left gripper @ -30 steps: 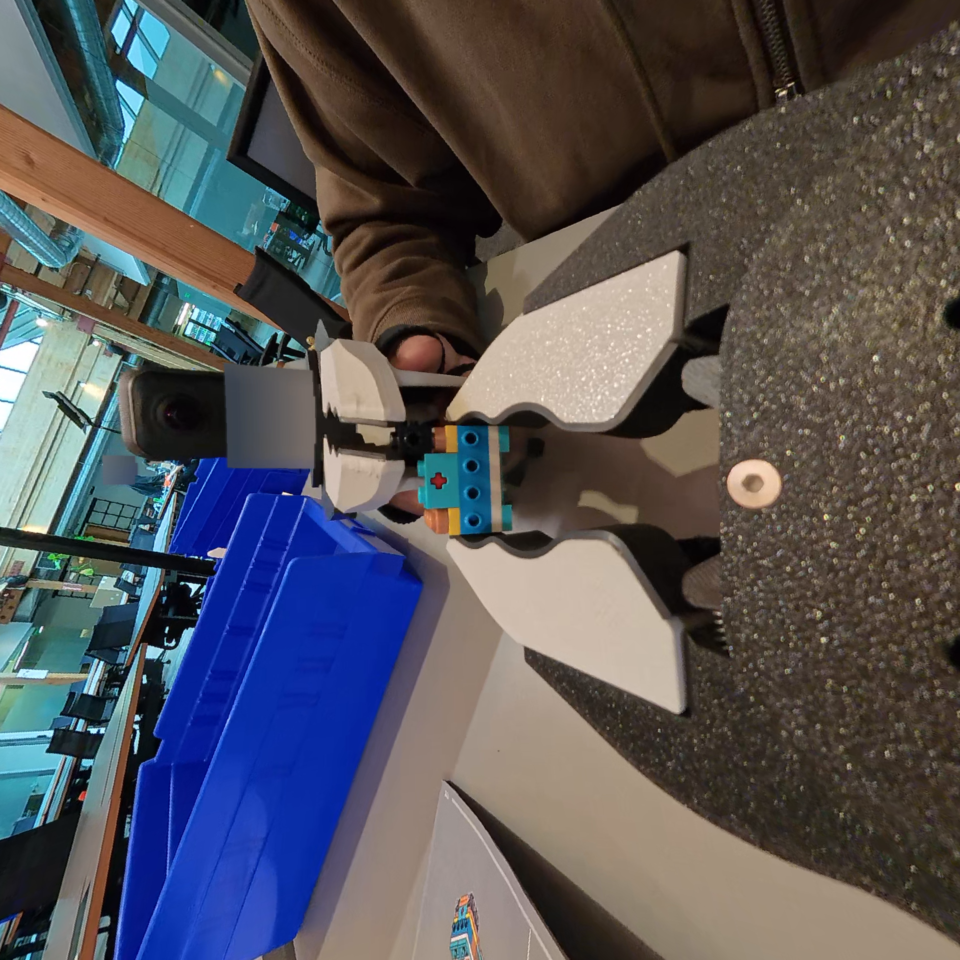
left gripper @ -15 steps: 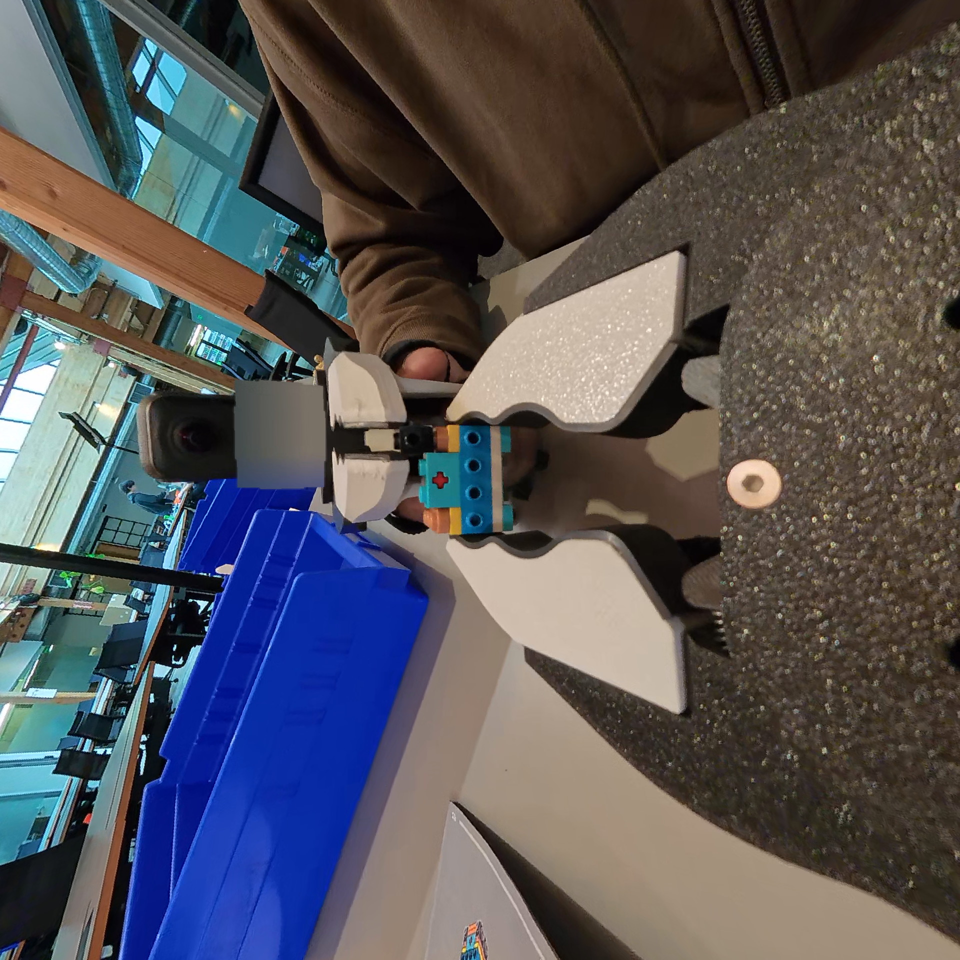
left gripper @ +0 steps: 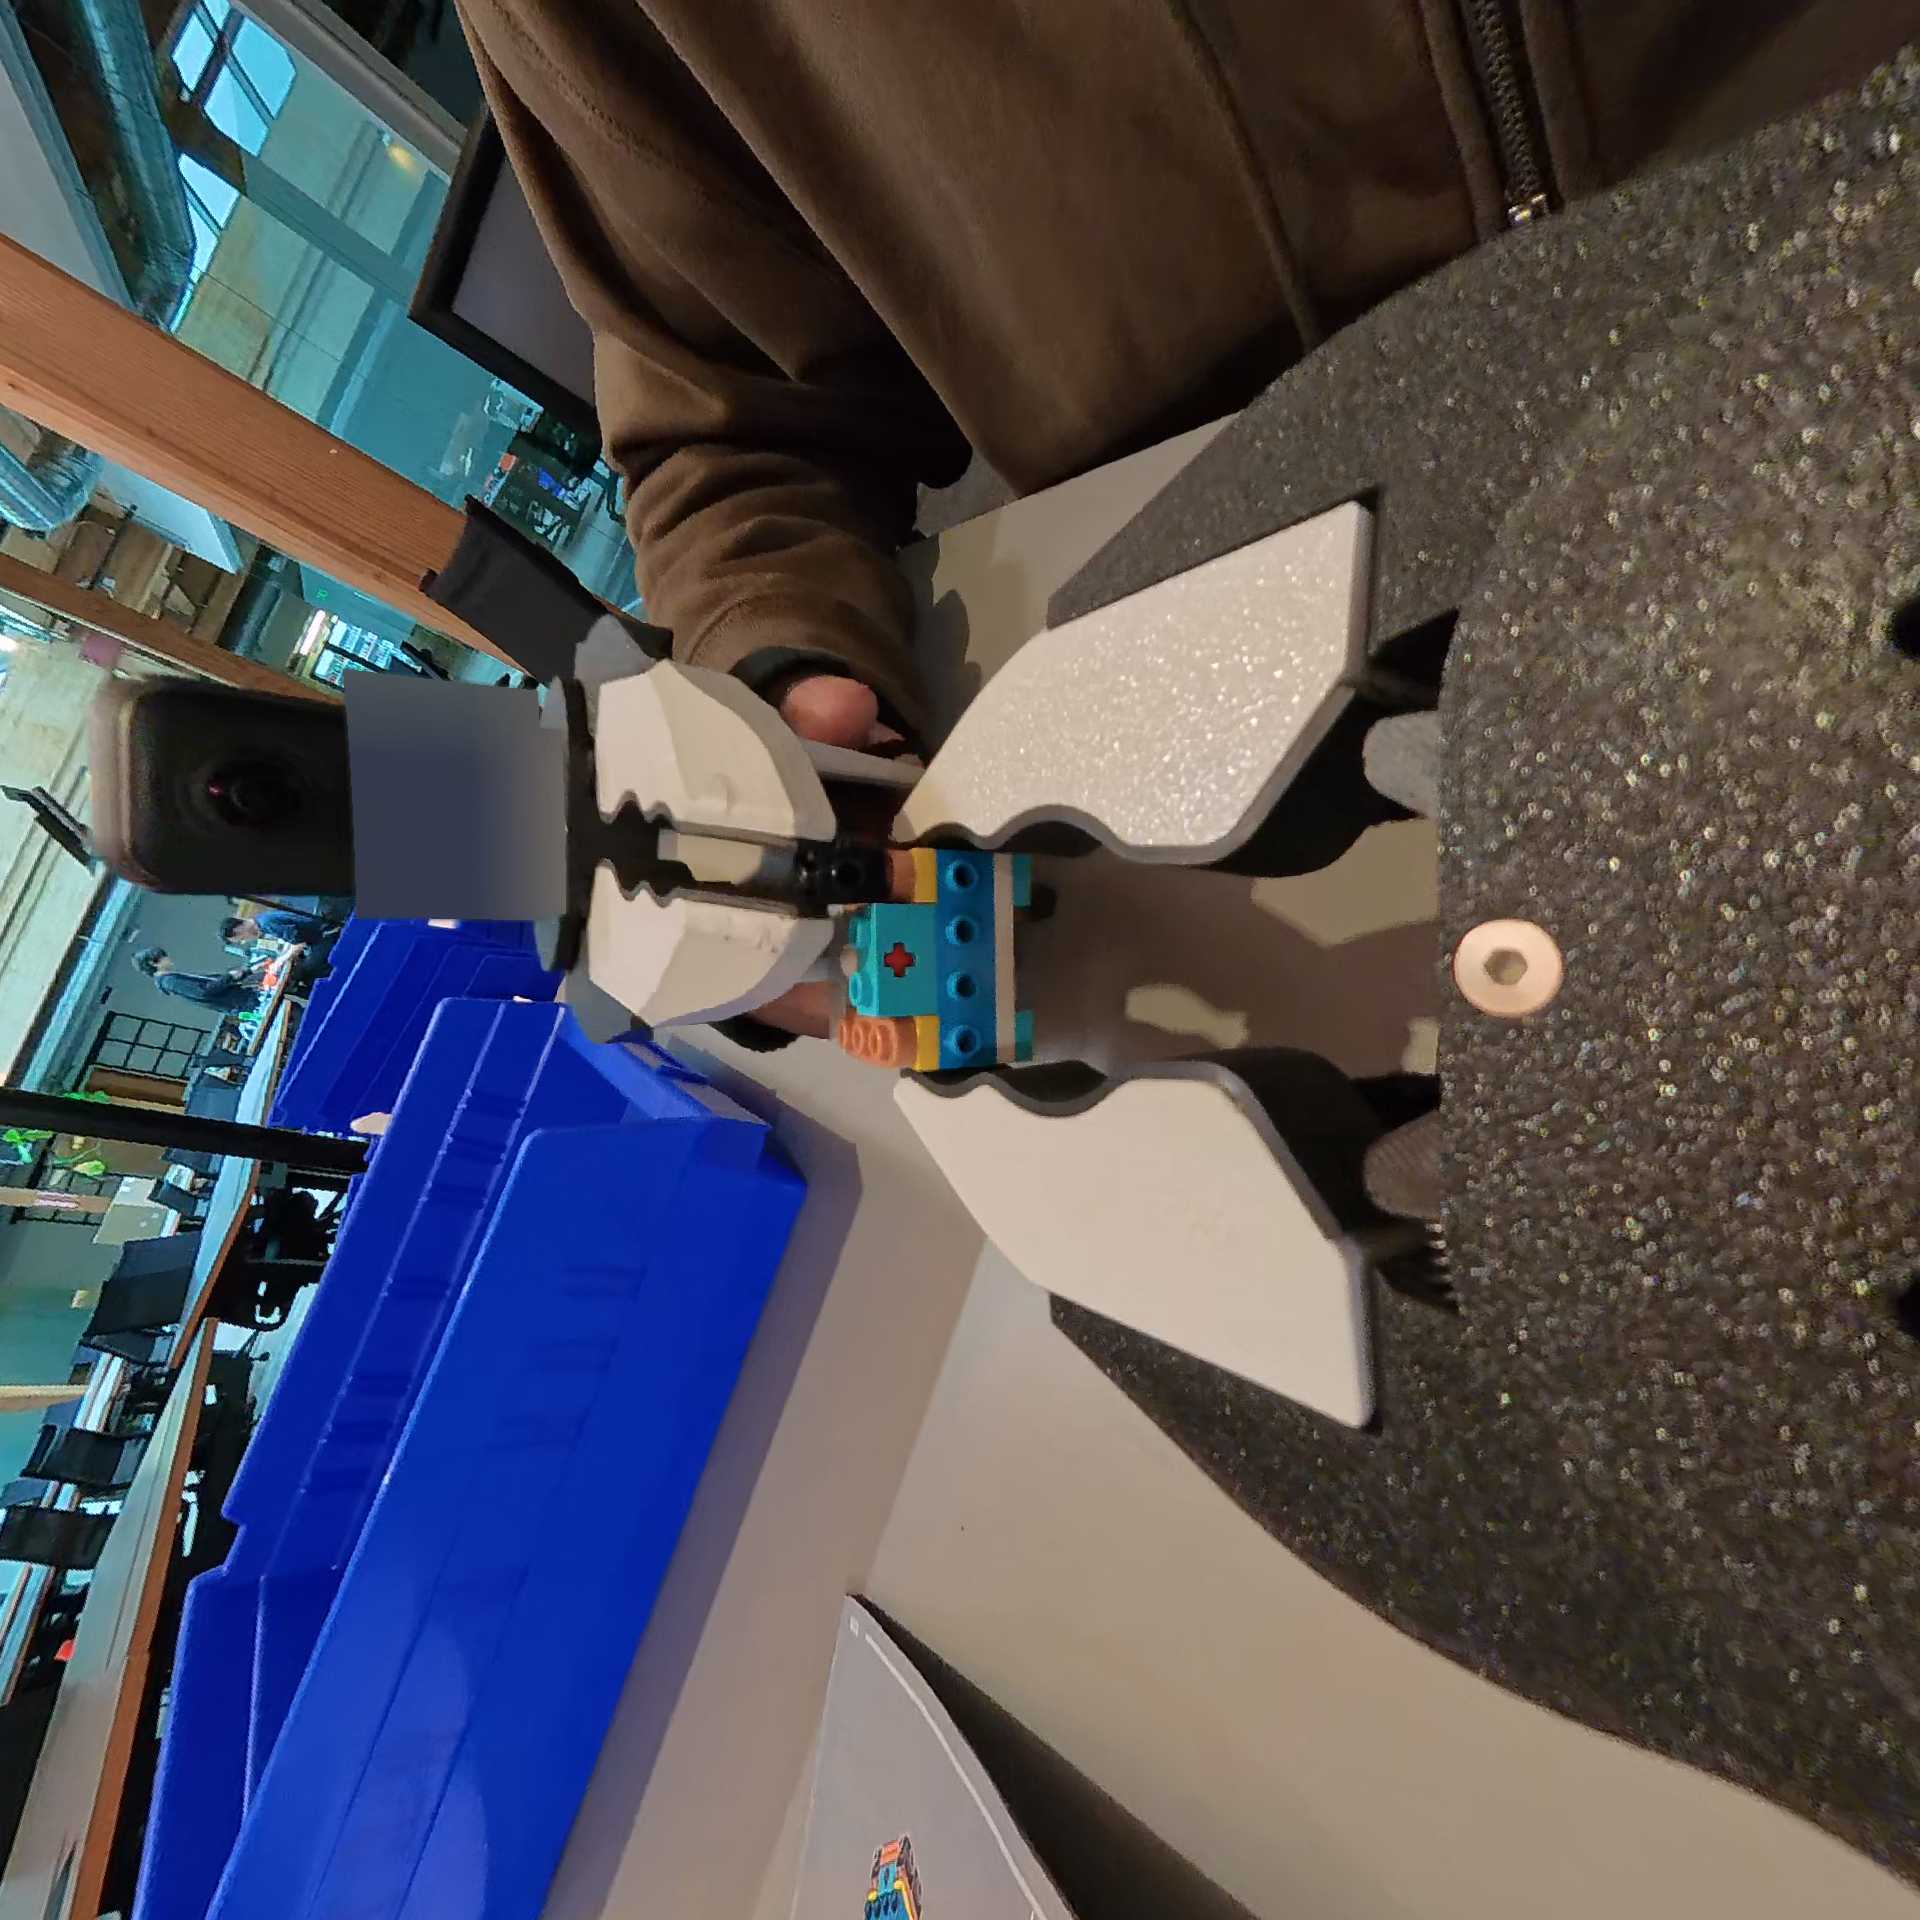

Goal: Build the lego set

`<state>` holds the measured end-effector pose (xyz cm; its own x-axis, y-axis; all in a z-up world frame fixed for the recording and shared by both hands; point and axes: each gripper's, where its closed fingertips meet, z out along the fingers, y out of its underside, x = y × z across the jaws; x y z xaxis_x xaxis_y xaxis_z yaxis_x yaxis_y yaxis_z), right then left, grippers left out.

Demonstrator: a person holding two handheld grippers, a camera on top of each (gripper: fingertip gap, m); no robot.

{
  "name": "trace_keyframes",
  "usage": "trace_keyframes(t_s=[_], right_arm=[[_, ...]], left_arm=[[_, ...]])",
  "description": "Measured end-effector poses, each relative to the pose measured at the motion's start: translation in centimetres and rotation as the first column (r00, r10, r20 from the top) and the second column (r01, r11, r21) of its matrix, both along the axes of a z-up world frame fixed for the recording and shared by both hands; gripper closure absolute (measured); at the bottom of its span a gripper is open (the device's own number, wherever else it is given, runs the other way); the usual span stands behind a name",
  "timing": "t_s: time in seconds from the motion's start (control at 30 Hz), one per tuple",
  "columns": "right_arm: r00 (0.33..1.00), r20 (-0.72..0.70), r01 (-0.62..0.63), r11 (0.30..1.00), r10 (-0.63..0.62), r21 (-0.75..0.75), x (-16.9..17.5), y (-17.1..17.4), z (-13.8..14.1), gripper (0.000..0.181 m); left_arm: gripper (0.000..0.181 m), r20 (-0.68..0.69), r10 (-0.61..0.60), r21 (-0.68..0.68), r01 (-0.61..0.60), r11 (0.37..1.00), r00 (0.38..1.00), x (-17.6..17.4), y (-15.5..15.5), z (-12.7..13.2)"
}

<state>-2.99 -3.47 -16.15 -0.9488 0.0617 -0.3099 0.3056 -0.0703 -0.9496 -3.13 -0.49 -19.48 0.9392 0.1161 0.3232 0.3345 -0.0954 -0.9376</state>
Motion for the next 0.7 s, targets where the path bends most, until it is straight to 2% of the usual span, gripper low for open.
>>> trace_keyframes(t_s=[0.03, 0.3, 0.53, 0.7], right_arm=[[1.000, -0.005, 0.000, 1.000, 0.000, 0.017, 0.0, 0.0, -0.1, 0.174], [1.000, -0.019, -0.007, 0.989, 0.010, 0.145, -0.3, 0.0, -1.4, 0.173], [0.999, -0.010, -0.029, 0.982, 0.031, 0.185, -0.1, -0.1, -1.9, 0.173], [0.999, -0.011, -0.035, 0.987, 0.037, 0.156, 0.1, -0.1, -1.3, 0.174]], left_arm=[[0.145, 0.001, 0.002, -0.009, -0.002, 1.000, 1.000, 0.0, 0.0, -0.1], [0.145, 0.032, 0.008, -0.098, -0.005, 0.995, 0.999, -0.3, 0.0, -1.5], [0.145, 0.019, 0.008, -0.140, -0.005, 0.990, 1.000, -0.2, 0.0, -2.1], [0.145, 0.031, 0.000, -0.114, 0.004, 0.994, 1.000, 0.0, 0.2, -1.6]])
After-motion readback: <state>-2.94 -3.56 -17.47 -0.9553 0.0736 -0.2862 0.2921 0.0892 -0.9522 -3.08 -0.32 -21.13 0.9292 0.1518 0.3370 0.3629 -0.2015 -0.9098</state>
